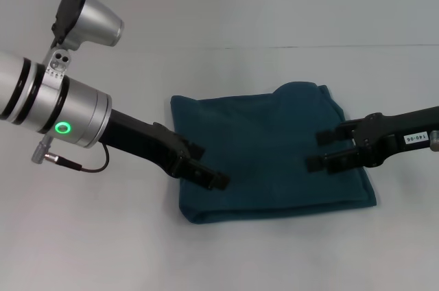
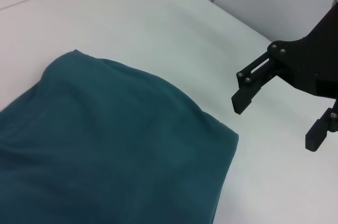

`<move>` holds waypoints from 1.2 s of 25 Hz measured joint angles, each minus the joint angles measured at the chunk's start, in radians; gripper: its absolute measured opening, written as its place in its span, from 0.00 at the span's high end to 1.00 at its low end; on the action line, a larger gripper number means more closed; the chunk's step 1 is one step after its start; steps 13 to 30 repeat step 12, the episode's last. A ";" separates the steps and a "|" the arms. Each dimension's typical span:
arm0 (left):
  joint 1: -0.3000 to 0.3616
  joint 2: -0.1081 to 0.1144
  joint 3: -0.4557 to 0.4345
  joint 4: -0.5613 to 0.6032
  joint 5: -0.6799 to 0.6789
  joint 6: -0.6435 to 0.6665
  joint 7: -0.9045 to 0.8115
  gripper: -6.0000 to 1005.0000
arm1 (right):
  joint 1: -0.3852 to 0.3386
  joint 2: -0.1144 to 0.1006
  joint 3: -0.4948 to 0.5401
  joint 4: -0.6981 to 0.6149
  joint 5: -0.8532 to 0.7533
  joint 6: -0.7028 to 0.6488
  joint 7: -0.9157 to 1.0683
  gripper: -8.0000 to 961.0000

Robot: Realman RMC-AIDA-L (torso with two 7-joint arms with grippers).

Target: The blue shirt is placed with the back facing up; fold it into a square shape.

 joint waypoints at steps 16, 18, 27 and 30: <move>0.001 -0.002 0.000 -0.002 0.007 -0.008 -0.014 0.06 | 0.001 0.008 -0.007 0.005 -0.003 -0.012 0.007 0.08; 0.001 -0.002 0.000 -0.002 0.007 -0.008 -0.014 0.06 | 0.001 0.008 -0.007 0.005 -0.003 -0.012 0.007 0.08; 0.001 -0.002 0.000 -0.002 0.007 -0.008 -0.014 0.06 | 0.001 0.008 -0.007 0.005 -0.003 -0.012 0.007 0.08; 0.001 -0.002 0.000 -0.002 0.007 -0.008 -0.014 0.06 | 0.001 0.008 -0.007 0.005 -0.003 -0.012 0.007 0.08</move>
